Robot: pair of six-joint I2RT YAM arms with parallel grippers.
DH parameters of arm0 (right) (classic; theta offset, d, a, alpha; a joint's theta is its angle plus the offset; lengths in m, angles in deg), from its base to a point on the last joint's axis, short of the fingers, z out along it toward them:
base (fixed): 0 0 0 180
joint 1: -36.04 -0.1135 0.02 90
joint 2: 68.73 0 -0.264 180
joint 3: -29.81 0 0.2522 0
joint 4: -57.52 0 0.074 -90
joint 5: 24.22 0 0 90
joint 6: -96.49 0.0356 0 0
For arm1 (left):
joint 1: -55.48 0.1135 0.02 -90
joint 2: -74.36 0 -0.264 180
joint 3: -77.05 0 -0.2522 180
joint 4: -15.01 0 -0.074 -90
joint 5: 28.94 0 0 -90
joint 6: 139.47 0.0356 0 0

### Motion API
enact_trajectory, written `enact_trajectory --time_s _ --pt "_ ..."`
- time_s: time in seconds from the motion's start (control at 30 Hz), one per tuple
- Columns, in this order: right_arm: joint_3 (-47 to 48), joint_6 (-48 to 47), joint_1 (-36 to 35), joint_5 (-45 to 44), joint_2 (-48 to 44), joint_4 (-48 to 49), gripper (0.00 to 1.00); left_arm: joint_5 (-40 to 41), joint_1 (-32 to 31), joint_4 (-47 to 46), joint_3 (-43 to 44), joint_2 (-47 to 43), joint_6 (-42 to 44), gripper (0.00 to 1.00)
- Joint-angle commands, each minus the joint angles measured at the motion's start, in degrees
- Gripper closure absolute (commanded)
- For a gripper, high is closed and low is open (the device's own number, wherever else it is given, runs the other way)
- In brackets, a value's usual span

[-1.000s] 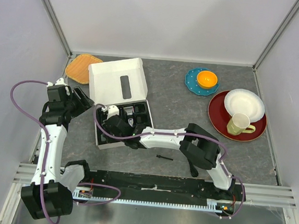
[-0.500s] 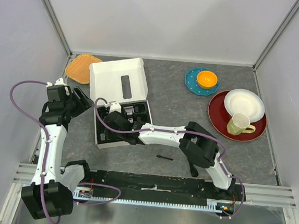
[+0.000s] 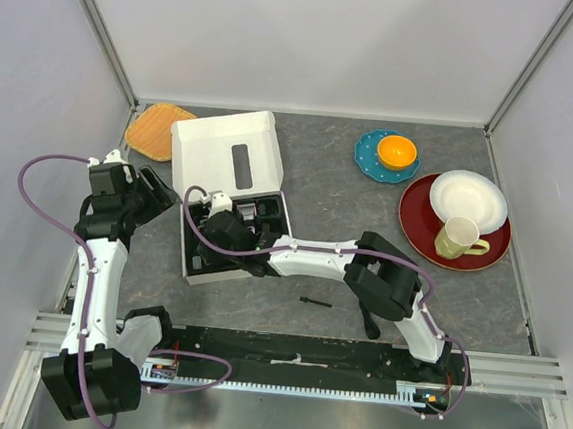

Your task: Sort the hair-cutting tools

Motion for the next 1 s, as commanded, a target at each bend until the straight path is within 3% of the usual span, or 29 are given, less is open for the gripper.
enact_trajectory --time_s 0.0,0.37,0.97 --pt "-2.02 -0.81 -0.02 3.01 -2.04 6.08 0.89 -1.08 0.61 -0.71 0.16 -0.12 0.55 0.3" --pt "-1.49 -1.6 -0.11 2.31 0.16 2.83 0.88 -1.6 0.96 -0.97 0.16 0.05 0.46 0.3" --pt "5.18 -11.09 -2.31 -1.64 4.46 -3.41 0.82 -1.96 1.4 -0.97 0.07 0.14 0.46 0.3"
